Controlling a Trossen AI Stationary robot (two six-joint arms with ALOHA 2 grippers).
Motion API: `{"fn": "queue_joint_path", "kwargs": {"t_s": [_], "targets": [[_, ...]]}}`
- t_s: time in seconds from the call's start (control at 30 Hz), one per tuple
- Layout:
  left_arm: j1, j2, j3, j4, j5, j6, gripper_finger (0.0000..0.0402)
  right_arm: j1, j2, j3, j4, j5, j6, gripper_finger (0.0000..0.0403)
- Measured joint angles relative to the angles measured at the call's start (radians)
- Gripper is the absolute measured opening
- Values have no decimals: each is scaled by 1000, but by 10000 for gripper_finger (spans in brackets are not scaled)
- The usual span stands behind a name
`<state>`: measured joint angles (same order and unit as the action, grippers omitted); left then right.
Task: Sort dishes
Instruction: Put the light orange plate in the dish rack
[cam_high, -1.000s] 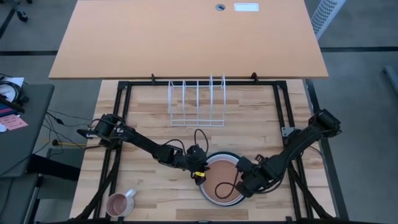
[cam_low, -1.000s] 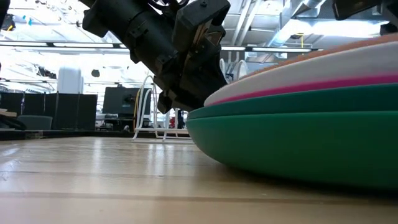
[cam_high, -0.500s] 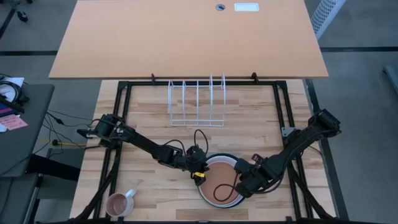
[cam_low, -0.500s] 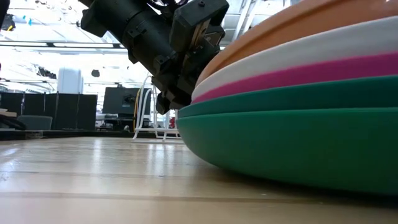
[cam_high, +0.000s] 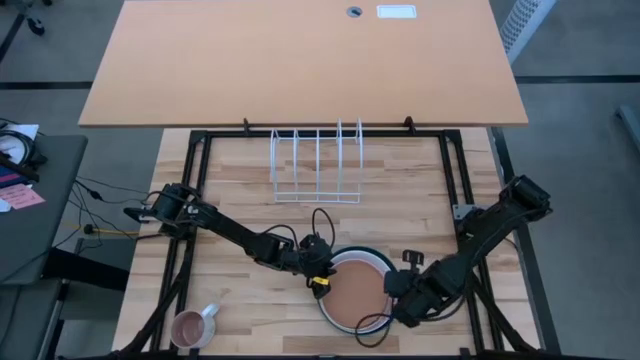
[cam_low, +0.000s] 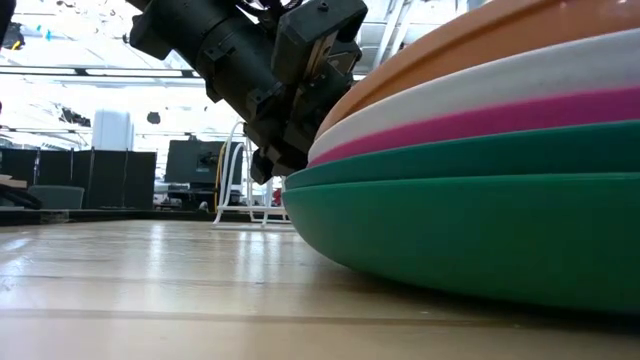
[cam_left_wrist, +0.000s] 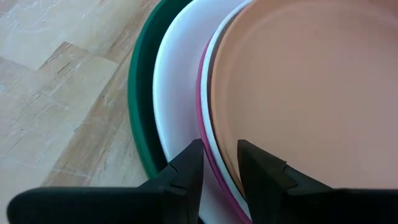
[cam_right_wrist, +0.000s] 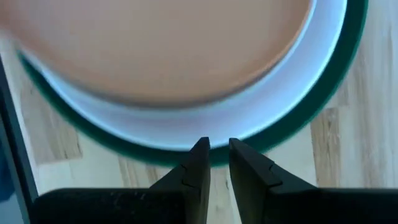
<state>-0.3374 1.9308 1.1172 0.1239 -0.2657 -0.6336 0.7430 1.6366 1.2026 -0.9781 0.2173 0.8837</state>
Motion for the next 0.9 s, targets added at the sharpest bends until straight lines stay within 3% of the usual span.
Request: {"fn": "queue_joint_path", "kwargs": {"t_s": [0.17, 0.5, 0.9], "targets": [[0, 0, 0, -2, 0, -1, 91, 40, -56, 0, 46, 1, -21, 64], [0, 0, 0, -1, 0, 0, 91, 45, -62, 0, 423, -7, -290, 73], [-1, 0, 0, -2, -1, 3, 91, 32, 0, 1, 456, -5, -354, 220]]}}
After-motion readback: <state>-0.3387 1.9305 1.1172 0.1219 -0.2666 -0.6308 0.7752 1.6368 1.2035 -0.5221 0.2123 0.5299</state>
